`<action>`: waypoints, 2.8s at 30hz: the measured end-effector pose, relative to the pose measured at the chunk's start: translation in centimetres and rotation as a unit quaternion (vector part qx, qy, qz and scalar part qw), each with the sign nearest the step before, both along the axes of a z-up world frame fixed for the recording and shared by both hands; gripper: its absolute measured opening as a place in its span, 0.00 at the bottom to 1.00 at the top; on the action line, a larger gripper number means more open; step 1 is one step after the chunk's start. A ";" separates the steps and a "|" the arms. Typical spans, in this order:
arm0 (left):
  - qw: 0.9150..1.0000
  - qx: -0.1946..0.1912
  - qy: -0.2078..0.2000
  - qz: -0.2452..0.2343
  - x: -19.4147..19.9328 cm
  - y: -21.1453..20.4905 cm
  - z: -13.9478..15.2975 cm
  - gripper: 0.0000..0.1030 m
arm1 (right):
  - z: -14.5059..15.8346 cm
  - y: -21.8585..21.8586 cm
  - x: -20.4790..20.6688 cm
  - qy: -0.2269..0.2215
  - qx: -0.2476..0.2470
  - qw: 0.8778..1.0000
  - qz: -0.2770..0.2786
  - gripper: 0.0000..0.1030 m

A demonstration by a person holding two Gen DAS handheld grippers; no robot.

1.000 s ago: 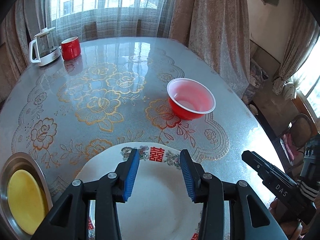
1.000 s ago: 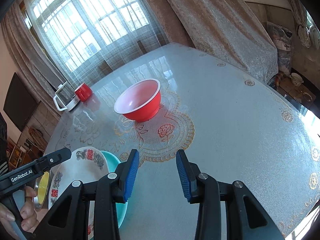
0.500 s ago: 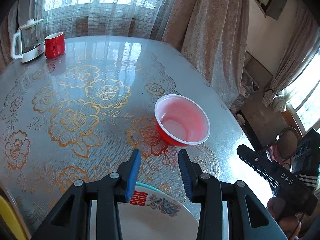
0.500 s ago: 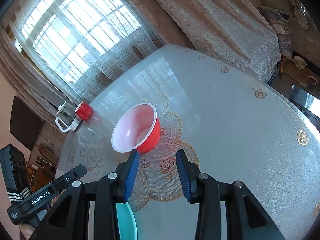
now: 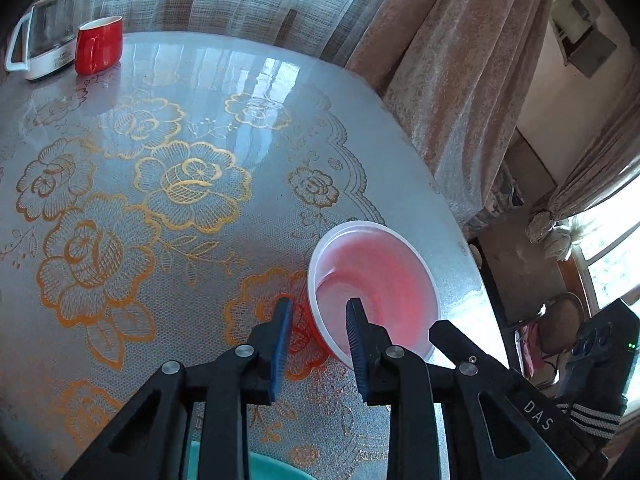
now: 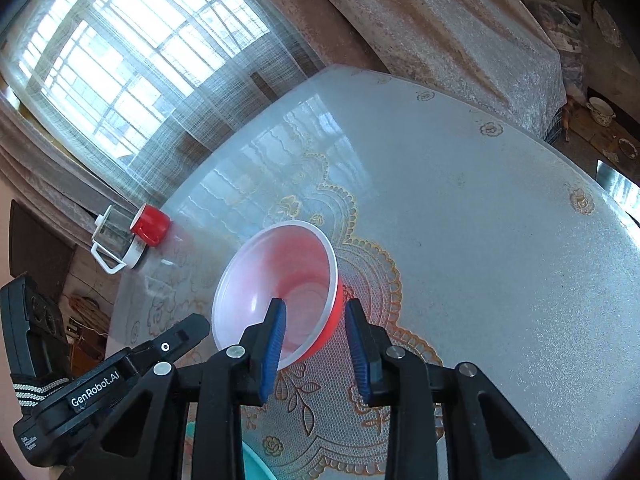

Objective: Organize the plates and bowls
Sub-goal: 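Move the right gripper to the red plastic bowl rim and close it, then lift the red bowl with the right gripper toward the plate stack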

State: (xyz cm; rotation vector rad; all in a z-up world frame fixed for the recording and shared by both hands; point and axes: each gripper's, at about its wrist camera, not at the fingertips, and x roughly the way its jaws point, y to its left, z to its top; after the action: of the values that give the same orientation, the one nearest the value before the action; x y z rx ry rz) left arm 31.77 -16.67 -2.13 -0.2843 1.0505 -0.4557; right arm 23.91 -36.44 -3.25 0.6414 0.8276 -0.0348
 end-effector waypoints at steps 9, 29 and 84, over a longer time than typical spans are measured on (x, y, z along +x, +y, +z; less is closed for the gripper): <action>1.000 0.000 0.014 -0.011 0.1 -1.2 -1.1 0.09 | -0.8 1.0 0.0 0.012 -0.014 1.000 0.010 0.16; 0.996 0.064 -0.029 -0.059 -8.0 -1.0 -0.6 0.09 | -0.8 1.2 -5.9 0.017 0.007 1.000 0.010 0.15; 0.986 0.065 -0.035 -0.148 -16.5 -5.2 -0.3 0.17 | -0.7 -1.9 -18.3 -0.009 0.017 0.998 -0.062 0.26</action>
State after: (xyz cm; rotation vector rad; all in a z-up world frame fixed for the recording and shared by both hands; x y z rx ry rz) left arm 15.27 -21.92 -2.41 0.0059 1.0519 -0.6563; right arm 5.57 -38.36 -3.99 0.7230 0.7707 -0.1284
